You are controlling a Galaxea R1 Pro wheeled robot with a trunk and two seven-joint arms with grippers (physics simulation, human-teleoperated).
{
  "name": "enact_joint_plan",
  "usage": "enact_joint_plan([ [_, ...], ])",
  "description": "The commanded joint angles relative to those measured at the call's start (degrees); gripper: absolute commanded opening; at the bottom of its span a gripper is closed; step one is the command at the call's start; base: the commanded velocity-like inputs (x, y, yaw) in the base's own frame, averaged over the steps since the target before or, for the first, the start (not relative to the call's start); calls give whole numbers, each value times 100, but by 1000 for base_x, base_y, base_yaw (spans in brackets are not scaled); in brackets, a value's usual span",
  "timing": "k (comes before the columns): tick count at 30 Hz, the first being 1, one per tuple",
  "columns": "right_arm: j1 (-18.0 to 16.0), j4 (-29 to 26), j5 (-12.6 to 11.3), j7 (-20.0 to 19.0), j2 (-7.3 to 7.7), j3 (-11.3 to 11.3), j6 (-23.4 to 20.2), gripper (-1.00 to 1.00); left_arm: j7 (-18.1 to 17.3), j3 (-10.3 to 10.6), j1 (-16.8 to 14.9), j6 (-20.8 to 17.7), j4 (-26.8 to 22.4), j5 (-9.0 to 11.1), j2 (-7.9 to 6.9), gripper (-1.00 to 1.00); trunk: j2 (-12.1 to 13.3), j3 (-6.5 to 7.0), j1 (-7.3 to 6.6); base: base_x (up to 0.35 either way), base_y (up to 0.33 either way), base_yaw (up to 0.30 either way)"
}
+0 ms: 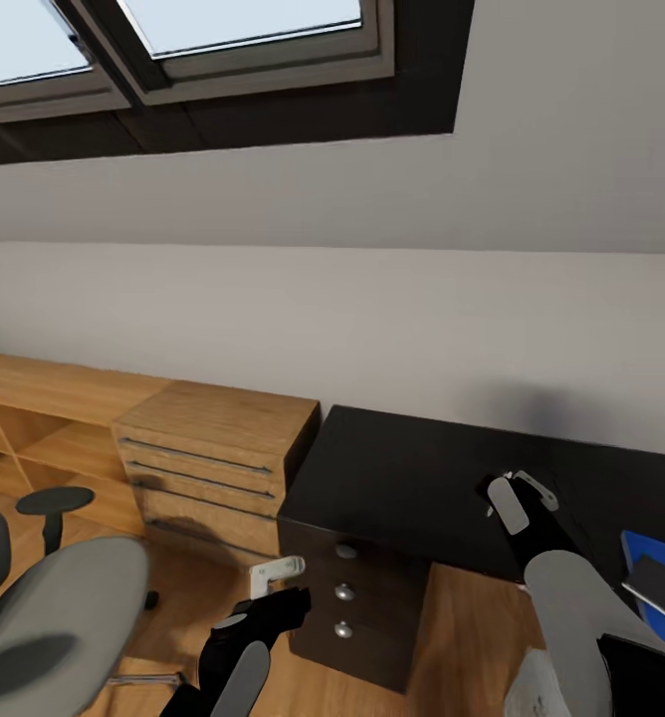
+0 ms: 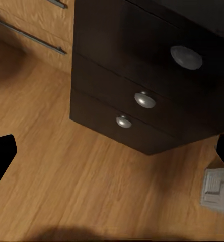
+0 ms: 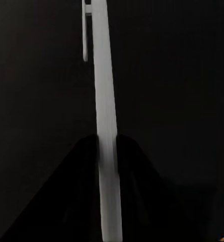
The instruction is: In the bedroom, organize the workspace by keeping the computer under the desk, ensuring the monitor is on the desk, placing the keyboard on the desk next to the monitor, placing the mouse on the desk next to the keyboard, moving the folder from the swivel chair onto the desk next to the mouse, stacking the notebook on top of the folder with the pen on top of the notebook, and positioning the swivel chair next to the desk.
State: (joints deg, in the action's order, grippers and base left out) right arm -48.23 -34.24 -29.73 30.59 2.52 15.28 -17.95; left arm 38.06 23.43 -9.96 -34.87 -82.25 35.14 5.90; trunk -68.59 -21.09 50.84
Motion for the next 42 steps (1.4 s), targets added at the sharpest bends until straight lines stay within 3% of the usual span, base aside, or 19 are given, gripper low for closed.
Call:
enact_joint_plan([
  [1, -3, -12, -41, 25, 1, 9, -19, -100, 60, 9, -6, -4, -8, 59, -1, 100, -5, -7, -2, -248, 0, -263],
  [13, -3, -8, -41, 133, 8, 35, 13, -100, 52, 21, -6, -11, -10, 63, -1, 100, -5, -7, -2, -96, 0, -263],
  [20, -3, -5, -41, 147, 120, 38, 19, -100, 52, 21, -6, -11, -10, 64, -1, 100, -5, -7, -2, -1, 0, -264],
  [23, -3, -4, -41, 149, 149, 232, 20, -100, 52, 21, -6, -11, -10, 64, -1, 100, -5, -7, -2, 0, 0, -265],
  [42, -3, -4, -41, 140, 226, 274, 25, -100, 52, 21, -6, -11, -36, 55, -1, 100, -5, -7, -2, 0, 0, -265],
])
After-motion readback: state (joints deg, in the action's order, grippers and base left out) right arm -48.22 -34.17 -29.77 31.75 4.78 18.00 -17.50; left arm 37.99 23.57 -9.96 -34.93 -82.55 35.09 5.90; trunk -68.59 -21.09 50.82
